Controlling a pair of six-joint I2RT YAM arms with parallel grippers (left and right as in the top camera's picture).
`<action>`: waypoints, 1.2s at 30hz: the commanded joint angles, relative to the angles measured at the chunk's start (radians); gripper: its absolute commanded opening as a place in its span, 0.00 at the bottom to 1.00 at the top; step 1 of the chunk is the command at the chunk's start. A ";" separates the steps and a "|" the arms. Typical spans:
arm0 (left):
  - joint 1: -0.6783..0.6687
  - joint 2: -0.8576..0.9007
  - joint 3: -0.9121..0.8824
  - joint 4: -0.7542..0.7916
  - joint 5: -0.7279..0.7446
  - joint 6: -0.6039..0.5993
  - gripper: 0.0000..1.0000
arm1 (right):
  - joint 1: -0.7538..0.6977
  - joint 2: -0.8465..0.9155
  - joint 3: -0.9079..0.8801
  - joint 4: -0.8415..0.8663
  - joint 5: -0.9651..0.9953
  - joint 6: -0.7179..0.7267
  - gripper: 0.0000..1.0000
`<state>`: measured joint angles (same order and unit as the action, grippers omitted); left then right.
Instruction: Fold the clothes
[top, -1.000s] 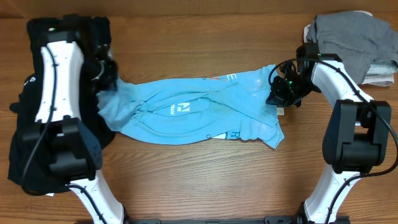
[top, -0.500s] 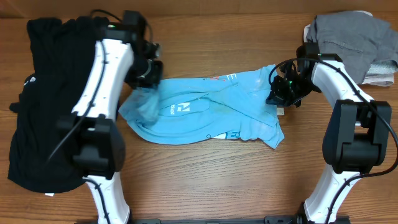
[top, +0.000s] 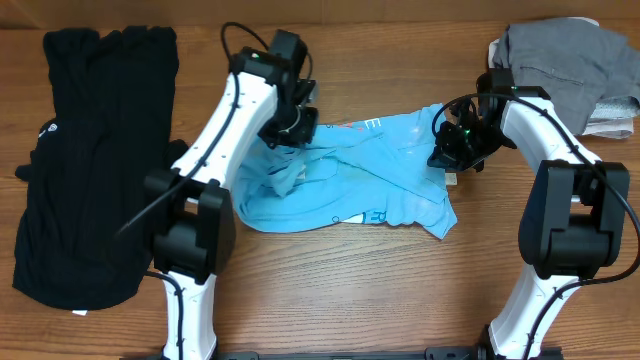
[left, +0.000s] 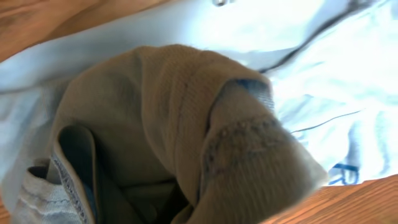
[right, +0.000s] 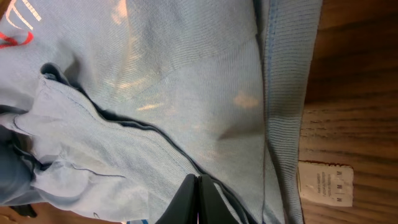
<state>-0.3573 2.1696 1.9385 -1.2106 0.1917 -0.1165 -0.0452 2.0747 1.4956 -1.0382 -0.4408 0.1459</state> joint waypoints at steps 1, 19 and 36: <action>-0.032 0.002 0.021 0.016 0.024 -0.022 0.49 | -0.001 -0.036 -0.004 0.005 -0.006 0.003 0.04; 0.180 -0.010 0.149 -0.252 -0.031 0.244 1.00 | -0.001 -0.036 -0.004 0.006 -0.005 0.002 0.04; 0.185 0.002 -0.113 -0.101 0.245 0.596 0.86 | -0.001 -0.036 -0.004 0.001 -0.005 0.002 0.04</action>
<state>-0.1577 2.1696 1.8587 -1.3193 0.3931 0.4305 -0.0452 2.0747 1.4956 -1.0397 -0.4408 0.1459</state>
